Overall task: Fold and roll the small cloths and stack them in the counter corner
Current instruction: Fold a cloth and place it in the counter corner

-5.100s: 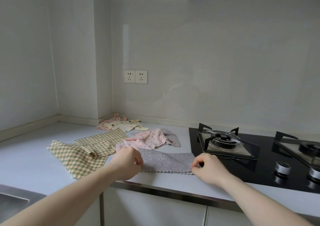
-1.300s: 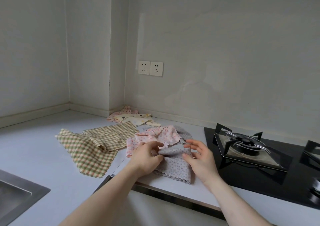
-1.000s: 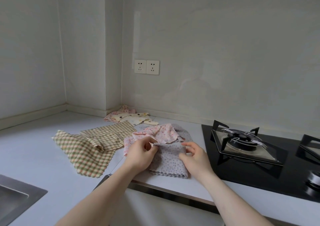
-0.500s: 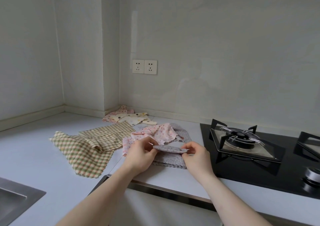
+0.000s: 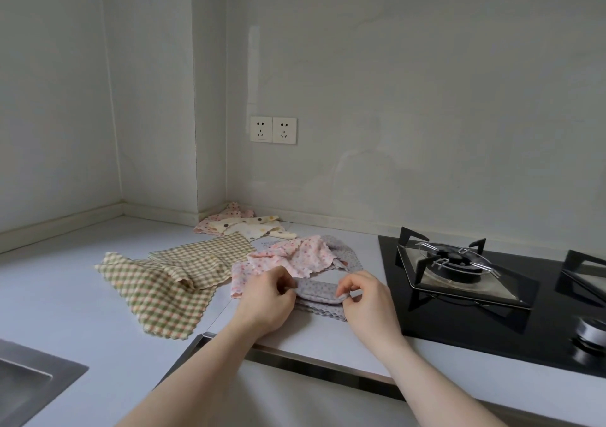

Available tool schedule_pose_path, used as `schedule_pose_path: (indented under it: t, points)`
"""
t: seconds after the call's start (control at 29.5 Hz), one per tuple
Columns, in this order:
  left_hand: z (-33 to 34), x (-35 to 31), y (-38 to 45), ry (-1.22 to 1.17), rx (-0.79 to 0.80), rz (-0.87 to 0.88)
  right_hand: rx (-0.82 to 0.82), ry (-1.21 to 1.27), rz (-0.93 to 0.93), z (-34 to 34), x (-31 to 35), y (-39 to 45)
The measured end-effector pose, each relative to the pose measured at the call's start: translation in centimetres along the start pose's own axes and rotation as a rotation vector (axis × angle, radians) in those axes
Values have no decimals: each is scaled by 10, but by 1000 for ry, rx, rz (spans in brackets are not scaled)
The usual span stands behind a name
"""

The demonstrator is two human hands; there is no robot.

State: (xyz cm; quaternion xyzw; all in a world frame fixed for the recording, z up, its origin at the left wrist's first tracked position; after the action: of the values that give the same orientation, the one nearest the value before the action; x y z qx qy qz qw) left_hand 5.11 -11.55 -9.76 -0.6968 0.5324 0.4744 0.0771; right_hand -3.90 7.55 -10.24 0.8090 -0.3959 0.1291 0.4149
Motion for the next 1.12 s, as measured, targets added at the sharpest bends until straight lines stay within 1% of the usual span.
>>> schedule_pose_path:
  t: [0.1,0.2,0.3,0.41,0.54,0.61,0.68,0.85,0.98,1.12]
  points:
    - [0,1,1,51,10,11,62,-75,-13,5,1,-1]
    - [2,1,1,77,38,38,125,-135,21,7,3,-1]
    - [3,1,1,39,10,23,123,-86,79,5,1,1]
    - [1,4,2,33,-34,9,88,-76,115,3,1,3]
    - [0,6,3,108,-30,20,89,-81,115,2,2,0]
    - [1,8,3,96,-19,9,104,-97,121,3,1,0]
    - [2,10,4,95,5,7,137,-132,117,4,0,0]
    - [7,11,6,185,71,12,219,-299,59,7,4,1]
    - [5,10,7,132,53,25,250,-269,76,8,4,3]
    - [1,7,5,31,86,10,268,-186,95,8,3,3]
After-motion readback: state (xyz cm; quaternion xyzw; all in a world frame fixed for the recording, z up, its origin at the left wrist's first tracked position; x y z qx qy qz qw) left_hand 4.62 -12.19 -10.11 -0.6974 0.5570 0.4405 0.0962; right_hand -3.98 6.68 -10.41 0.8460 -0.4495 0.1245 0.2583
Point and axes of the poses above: each hand's wrist, its own y-axis towards the middle knuckle, its own z-axis out of the palm, x = y × z, the point moved 4 cm from there along y, towards the middle knuckle, and after that the axes turned 9 degrees about -y, right-handed, at the moved point
